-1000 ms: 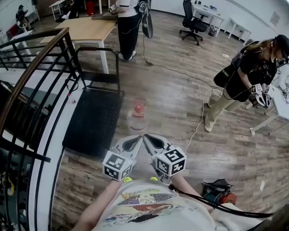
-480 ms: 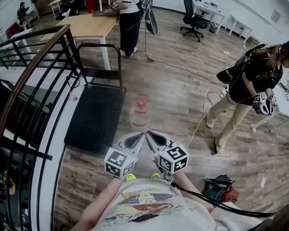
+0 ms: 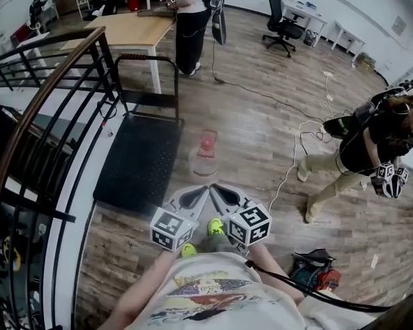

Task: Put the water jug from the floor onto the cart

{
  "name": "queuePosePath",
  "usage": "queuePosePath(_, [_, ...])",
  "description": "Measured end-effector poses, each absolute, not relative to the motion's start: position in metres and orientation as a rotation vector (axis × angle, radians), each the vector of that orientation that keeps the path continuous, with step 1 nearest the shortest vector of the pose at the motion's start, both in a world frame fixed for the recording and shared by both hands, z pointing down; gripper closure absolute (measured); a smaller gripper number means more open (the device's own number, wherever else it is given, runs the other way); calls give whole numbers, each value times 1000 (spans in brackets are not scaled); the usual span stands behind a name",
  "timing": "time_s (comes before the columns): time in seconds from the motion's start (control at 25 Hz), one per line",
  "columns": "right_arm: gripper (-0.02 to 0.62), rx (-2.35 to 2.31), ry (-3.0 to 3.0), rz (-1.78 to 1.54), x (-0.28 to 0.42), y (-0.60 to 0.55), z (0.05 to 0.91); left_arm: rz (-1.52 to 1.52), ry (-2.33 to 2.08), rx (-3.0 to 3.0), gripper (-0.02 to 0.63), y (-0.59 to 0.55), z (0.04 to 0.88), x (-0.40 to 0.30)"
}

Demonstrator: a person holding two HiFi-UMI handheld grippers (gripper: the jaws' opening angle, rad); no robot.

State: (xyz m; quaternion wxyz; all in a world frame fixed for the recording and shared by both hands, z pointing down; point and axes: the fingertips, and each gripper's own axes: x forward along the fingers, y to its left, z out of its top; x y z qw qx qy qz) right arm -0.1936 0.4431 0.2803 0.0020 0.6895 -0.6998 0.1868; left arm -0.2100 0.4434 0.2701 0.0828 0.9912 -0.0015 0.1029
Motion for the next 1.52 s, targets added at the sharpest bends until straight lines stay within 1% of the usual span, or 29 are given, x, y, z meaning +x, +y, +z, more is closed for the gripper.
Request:
queuePosePath(0.2, [569, 2164, -2198, 610, -181, 430, 285, 332, -25, 2958, 594, 431, 272, -198])
queuePosePath(0.52, [569, 2170, -2213, 694, -142, 408, 299, 370, -4, 2925, 593, 408, 284, -159])
queuePosePath(1.08, [569, 1963, -2302, 705, -54, 349, 315, 416, -153, 2920, 592, 352, 300, -69])
queuePosePath(1.52, [569, 1883, -2337, 703, 5, 334, 330, 424, -235, 2907, 592, 338, 313, -9])
